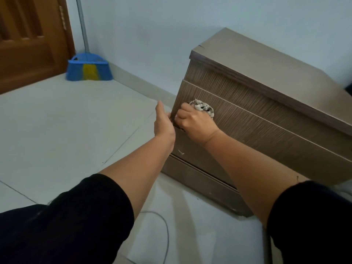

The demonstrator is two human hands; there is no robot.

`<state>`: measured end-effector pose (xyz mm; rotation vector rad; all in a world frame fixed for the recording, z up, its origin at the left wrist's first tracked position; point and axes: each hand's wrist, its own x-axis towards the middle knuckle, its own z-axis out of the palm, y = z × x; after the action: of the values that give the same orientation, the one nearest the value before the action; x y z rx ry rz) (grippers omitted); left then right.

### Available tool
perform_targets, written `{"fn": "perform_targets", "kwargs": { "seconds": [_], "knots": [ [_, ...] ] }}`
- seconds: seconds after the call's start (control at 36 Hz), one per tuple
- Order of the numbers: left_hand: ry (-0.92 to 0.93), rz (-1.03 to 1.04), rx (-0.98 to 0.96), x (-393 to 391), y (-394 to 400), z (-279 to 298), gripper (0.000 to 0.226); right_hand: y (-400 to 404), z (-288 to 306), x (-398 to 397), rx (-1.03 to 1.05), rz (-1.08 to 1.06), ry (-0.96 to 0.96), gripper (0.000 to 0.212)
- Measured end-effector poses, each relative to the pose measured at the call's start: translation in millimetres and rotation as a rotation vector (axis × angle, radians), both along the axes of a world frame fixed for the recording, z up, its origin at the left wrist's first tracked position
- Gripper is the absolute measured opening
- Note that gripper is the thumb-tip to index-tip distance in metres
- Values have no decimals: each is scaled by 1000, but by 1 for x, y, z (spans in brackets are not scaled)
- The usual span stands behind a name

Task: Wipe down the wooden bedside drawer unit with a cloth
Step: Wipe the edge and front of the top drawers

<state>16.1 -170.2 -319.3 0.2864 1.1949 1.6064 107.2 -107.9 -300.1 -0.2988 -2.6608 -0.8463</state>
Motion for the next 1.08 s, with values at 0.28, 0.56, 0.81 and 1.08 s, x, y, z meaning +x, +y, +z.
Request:
{"fn": "perform_targets", "kwargs": {
  "seconds": [0.28, 0.56, 0.81, 1.08],
  "knots": [
    [38, -14, -1, 2, -5, 5, 80, 6, -12, 9, -64, 39, -116, 8],
    [79, 10, -42, 13, -11, 9, 76, 0, -10, 43, -35, 3, -171, 34],
    [141, 5, -46, 39, -16, 16, 75, -9, -10, 92, -75, -72, -164, 35],
    [153, 13, -96, 90, -21, 22, 67, -14, 0, 148, -84, -104, -181, 36]
  ]
}}
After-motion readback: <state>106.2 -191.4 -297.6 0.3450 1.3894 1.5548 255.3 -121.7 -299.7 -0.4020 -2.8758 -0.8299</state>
